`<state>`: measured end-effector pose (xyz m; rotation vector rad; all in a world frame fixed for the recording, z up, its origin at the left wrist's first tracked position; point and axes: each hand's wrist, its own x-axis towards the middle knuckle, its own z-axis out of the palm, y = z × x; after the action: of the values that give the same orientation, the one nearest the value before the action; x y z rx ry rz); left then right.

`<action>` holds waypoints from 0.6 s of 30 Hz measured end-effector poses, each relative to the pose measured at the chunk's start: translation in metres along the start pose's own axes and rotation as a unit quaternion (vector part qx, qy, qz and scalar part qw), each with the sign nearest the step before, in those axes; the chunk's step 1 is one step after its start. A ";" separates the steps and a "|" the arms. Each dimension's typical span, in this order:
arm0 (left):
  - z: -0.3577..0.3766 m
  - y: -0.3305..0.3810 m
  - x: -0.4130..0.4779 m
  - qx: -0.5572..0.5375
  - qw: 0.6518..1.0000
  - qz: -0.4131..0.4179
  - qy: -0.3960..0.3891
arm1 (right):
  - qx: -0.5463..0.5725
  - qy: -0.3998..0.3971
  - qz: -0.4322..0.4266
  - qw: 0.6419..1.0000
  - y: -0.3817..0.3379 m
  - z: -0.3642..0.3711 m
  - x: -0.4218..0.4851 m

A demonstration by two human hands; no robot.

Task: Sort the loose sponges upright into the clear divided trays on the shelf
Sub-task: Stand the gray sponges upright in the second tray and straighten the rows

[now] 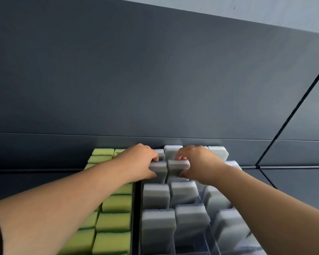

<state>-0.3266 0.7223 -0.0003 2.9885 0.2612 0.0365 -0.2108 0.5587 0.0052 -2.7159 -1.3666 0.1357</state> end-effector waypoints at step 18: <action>-0.012 -0.025 0.005 -0.054 0.994 -0.053 0.075 | 0.108 0.033 -0.003 0.994 0.015 -0.024 0.012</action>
<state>-0.3261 0.7491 0.0083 2.8636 0.4201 0.2546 -0.1885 0.5585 0.0264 -2.5151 -1.2625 0.1808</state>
